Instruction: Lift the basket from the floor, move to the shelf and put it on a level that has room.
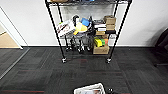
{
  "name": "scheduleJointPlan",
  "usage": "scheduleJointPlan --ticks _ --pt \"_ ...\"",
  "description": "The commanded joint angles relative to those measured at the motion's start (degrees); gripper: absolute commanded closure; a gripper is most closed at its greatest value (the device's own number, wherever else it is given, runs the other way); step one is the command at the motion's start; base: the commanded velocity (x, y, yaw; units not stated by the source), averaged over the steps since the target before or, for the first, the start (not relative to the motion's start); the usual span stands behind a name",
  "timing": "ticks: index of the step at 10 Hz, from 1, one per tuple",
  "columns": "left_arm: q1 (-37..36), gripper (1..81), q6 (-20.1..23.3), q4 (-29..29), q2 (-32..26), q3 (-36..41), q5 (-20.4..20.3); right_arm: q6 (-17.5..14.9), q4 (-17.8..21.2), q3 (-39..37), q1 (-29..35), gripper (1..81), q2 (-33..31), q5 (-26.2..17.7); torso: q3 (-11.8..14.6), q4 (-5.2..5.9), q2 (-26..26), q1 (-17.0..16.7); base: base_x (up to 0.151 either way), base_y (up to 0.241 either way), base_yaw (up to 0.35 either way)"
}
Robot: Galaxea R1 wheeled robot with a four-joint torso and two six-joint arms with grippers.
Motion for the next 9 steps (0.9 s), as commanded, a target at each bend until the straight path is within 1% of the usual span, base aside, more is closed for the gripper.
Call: scheduleJointPlan --ticks 1,3,4,5,6,7,9 --pt "-5.3 81.1 0.57 0.12 -0.66 0.45 3.68 0.82 1.49 0.25 5.57 81.1 -0.36 -2.55 0.0 0.0 5.73 -3.69 0.0 0.0 0.0" --pt "-5.3 81.1 0.57 0.56 -0.83 1.06 3.77 0.82 1.58 0.34 5.39 81.1 -0.45 -2.55 0.0 0.0 6.02 -3.82 0.0 0.0 0.0" --pt "-5.3 81.1 0.57 0.56 -1.63 2.73 3.77 0.82 2.02 0.34 5.12 81.1 -0.45 -2.55 0.0 0.0 7.04 -4.44 0.0 0.0 0.0" --pt "-5.39 81.1 0.57 0.65 -3.28 5.95 3.68 0.82 2.19 0.43 4.77 81.1 -0.45 -2.55 3.45 0.0 8.77 -5.49 0.0 0.0 0.0" --pt "-5.56 81.1 0.57 0.56 -5.05 9.15 3.68 0.82 2.64 0.61 4.25 81.1 -0.54 -2.55 5.6 0.0 10.71 -6.64 0.0 0.0 0.0" --pt "-5.82 81.1 0.57 0.56 -6.72 11.87 3.59 0.82 2.9 0.96 3.72 81.1 -0.8 -2.46 6.85 0.0 12.4 -7.54 0.0 0.0 0.0" --pt "-5.83 81.1 0.57 0.56 -7.78 13.01 3.68 0.82 3.67 2.0 2.76 81.1 -2.02 -2.29 10.21 0.0 15.81 -9.75 0.0 0.0 0.0"
